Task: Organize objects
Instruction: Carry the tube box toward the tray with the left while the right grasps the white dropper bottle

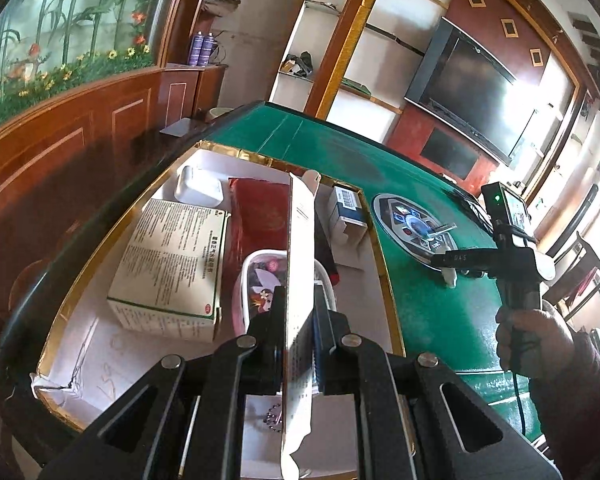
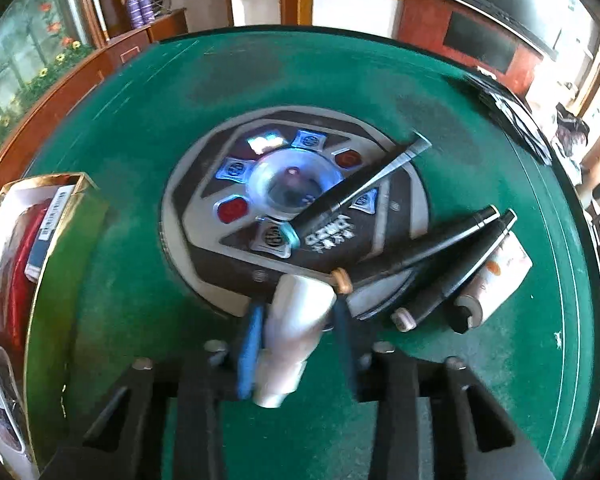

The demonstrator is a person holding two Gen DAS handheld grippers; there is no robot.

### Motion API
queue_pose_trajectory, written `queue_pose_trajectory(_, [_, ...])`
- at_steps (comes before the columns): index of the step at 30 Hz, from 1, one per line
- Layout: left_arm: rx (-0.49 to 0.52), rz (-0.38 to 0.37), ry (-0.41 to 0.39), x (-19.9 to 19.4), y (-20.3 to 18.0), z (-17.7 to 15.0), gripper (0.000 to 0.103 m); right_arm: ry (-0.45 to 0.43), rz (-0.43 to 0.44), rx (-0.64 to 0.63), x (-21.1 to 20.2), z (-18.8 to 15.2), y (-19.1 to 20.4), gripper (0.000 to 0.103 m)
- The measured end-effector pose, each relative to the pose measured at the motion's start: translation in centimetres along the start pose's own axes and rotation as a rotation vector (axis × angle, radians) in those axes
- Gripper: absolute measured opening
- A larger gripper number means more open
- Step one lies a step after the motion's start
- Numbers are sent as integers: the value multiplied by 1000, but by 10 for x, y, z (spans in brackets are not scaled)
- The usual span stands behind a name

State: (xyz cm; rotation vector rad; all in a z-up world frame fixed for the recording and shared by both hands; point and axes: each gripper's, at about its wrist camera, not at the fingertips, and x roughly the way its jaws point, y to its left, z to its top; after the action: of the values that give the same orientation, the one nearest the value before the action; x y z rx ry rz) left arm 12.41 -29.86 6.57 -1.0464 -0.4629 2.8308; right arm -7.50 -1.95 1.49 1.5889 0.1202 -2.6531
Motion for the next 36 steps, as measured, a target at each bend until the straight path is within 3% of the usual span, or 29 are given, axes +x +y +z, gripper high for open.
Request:
queue_pose_trajectory(2, [-1, 0, -2, -1, 2, -1, 11, -11, -16, -19, -3, -4, 5, 29])
queue_pose_trajectory(7, [-9, 5, -5, -5, 4, -2, 11, -15, 38, -4, -8, -15, 3, 29])
queue_pose_trajectory(17, [0, 51, -22, -23, 14, -6, 11, -13, 262, 44, -36, -31, 3, 29])
queue_pose_trajectory(28, [-32, 145, -7, -40, 42, -19, 11, -58, 510, -45, -94, -44, 60, 29])
queue_pose_trajectory(36, [1, 121, 30, -39, 36, -32, 11, -11, 585, -130, -97, -61, 108, 29])
